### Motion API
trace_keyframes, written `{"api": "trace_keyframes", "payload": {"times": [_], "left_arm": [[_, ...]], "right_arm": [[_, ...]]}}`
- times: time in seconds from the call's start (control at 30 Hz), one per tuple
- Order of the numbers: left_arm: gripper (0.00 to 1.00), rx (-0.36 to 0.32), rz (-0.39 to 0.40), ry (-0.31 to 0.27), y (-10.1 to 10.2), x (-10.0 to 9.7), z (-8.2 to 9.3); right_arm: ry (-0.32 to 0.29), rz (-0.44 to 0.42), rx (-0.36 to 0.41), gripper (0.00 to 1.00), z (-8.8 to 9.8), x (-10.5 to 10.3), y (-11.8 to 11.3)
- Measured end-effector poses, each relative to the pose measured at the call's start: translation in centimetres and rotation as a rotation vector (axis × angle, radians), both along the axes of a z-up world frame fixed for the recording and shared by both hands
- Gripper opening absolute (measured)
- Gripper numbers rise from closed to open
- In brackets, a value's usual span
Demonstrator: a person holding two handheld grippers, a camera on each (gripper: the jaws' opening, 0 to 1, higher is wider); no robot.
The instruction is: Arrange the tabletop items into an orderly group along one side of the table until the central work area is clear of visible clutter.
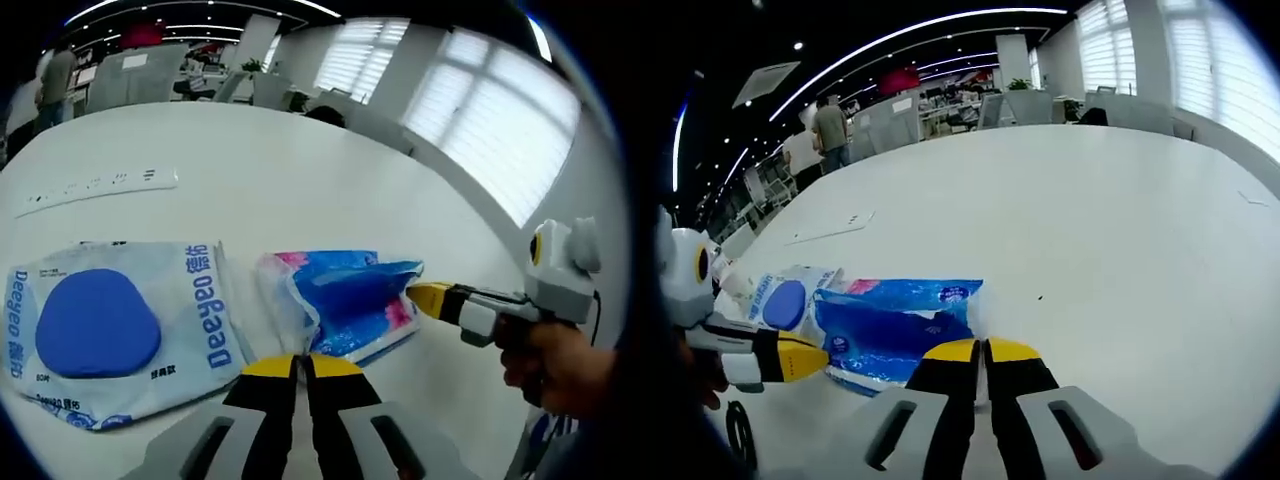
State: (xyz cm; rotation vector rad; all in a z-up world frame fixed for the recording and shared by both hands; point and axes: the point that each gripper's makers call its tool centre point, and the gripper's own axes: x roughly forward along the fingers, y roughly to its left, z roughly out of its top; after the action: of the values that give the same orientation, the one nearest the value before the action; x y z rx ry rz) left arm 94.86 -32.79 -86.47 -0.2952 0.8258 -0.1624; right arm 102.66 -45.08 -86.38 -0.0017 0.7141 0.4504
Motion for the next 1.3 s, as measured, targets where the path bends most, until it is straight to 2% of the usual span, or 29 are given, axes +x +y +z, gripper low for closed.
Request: {"api": "trace_keyframes", "payload": {"times": [0.2, 0.5, 0.57, 0.7, 0.83, 0.9, 1.1, 1.3], "left_arm": [[0.04, -0.003, -0.012, 0.0, -0.2, -0.3, 0.3], [0.01, 0.029, -0.005, -0.048, 0.7, 1.0, 2.0], [0.02, 0.035, -0.009, -0.056, 0.7, 1.1, 2.4], [0.03, 0.05, -0.025, -0.059, 1.0, 1.2, 2.0], [0.05, 0.06, -0.038, -0.071, 1.2, 1.2, 2.7], [0.07, 0.062, -0.057, -0.096, 0.9, 1.1, 3.6], [0.15, 0.071, -0.083, -0.148, 1.0, 1.2, 5.1], [0.23, 0.067, -0.121, -0.183, 1.2, 0.5, 7.0]], "right_arm": [[0.007, -0.024, 0.002, 0.0, -0.1, 0.0, 0.0], [0.013, -0.05, -0.012, 0.0, -0.2, 0.3, -0.1], [0.001, -0.036, -0.031, 0.0, -0.1, 0.4, 0.1], [-0.002, -0.032, -0.023, 0.0, 0.0, 0.3, 0.2], [-0.011, -0.029, -0.02, 0.02, 0.2, 0.4, 0.2], [-0.025, -0.028, -0.029, 0.03, 0.5, 0.3, -0.1], [-0.029, -0.052, -0.007, 0.14, 1.6, -0.1, -0.8], [-0.051, -0.001, 0.016, 0.26, 3.4, -1.8, 0.2]]}}
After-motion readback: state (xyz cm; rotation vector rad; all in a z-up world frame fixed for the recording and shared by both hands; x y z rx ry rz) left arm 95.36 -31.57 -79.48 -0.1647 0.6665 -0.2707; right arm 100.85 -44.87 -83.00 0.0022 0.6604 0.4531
